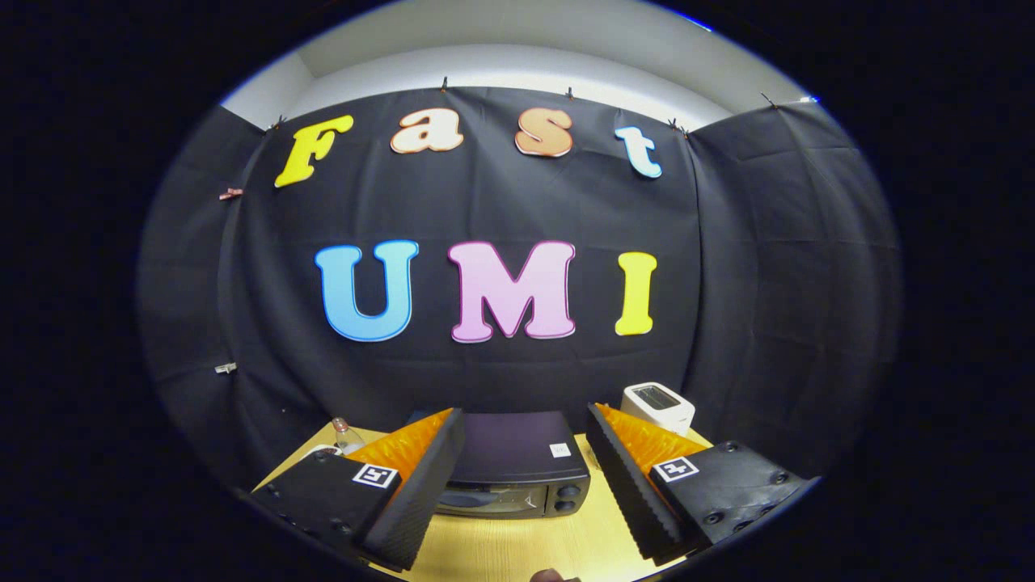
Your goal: Open the toaster oven, put the food inside, and close the toaster oven door.
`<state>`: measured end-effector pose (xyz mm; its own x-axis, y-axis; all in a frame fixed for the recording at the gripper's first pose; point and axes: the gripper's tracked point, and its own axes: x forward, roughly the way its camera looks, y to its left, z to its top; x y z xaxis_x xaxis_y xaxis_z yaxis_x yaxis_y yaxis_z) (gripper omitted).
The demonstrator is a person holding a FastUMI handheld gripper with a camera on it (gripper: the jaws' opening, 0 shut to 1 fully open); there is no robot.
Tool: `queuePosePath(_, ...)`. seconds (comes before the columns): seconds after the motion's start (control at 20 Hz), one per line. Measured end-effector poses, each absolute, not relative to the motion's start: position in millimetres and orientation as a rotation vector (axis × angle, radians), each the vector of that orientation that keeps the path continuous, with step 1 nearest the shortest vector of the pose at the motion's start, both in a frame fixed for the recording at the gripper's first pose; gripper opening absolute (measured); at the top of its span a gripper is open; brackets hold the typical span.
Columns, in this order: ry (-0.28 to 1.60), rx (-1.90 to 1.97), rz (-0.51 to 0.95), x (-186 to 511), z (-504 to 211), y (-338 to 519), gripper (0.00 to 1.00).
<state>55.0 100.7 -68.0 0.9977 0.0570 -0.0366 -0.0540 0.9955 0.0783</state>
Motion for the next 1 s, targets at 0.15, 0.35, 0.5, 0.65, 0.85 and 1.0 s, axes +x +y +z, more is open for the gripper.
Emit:
queuePosePath(0.15, 0.009, 0.112, 0.086, 36.5, -35.9, 89.6, 0.98)
queuePosePath(0.35, -0.054, 0.052, 0.105, 12.9, -4.7, 62.1, 0.99)
queuePosePath(0.5, -0.077, 0.042, 0.098, -6.7, 14.0, 41.6, 0.98)
queuePosePath(0.65, -0.077, 0.036, 0.089, -17.6, 23.4, 17.8, 0.98)
queuePosePath(0.85, -0.07, 0.032, 0.083, -28.1, 16.8, 0.4, 0.98)
queuePosePath(1.0, -0.066, 0.05, 0.08, -32.2, 11.2, -6.9, 0.98)
